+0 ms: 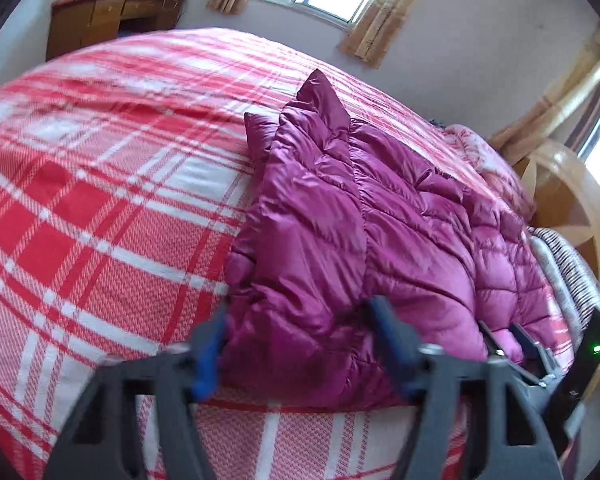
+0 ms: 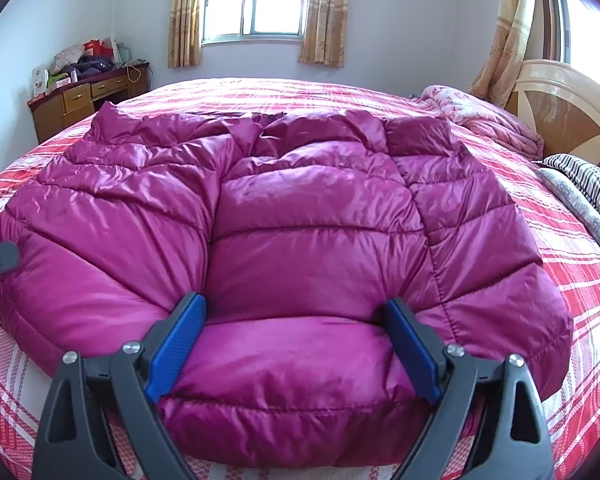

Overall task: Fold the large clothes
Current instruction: 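Grasp the jacket edge with the left gripper and lift it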

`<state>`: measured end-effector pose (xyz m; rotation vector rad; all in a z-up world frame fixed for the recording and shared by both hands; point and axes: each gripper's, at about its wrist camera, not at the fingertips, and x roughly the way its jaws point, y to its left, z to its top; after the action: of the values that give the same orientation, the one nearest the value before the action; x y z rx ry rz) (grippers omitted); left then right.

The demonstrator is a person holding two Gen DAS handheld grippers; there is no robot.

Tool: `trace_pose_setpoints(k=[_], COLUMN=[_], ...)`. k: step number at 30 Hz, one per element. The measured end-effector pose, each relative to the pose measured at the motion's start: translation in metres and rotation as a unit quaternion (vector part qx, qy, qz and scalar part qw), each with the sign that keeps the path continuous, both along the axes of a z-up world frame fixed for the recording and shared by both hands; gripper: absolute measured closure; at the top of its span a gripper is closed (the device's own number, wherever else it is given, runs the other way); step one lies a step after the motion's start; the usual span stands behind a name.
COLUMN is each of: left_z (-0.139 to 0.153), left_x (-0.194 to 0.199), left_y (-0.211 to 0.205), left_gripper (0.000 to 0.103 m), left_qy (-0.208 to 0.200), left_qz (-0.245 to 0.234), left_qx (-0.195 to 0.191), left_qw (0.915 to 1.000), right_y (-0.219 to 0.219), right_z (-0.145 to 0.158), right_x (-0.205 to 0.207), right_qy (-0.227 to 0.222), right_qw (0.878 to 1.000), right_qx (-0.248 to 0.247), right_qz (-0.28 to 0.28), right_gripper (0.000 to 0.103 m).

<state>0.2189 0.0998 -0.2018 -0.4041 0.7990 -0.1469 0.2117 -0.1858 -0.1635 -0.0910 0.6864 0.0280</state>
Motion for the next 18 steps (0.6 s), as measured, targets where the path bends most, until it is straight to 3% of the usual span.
trace_pose_setpoints(k=[1,4,9,14,18], left_z=[-0.001,0.011,0.075,0.115,0.132], left_x=[0.002,0.0,-0.009,-0.008,-0.01], left_y=[0.001,-0.002,-0.023,-0.07,-0.104], left_gripper=[0.077,0.092,0.094,0.094,0.094], left_qy=[0.001,-0.012,-0.099,-0.136,-0.161], left_qz=[-0.013,-0.027,-0.068,-0.107,-0.145], left_qx=[-0.013,-0.015,0.018,0.062,0.072], left_qw=[0.9998,0.9994,0.9926,0.9829,0.9735], right_y=[0.0,-0.002,-0.012,-0.022,-0.037], right_z=[0.0,0.003,0.011,0.021,0.038], right_x=[0.0,0.001,0.003,-0.001,-0.012], right_qy=[-0.001,0.005,0.022,0.03,0.02], right_qw=[1.0,1.0,0.999,0.999,0.999], right_qx=[0.001,0.007,0.021,0.039,0.047], right_qz=[0.0,0.004,0.017,0.005,-0.013], right_gripper=[0.011,0.011,0.017,0.023,0.023])
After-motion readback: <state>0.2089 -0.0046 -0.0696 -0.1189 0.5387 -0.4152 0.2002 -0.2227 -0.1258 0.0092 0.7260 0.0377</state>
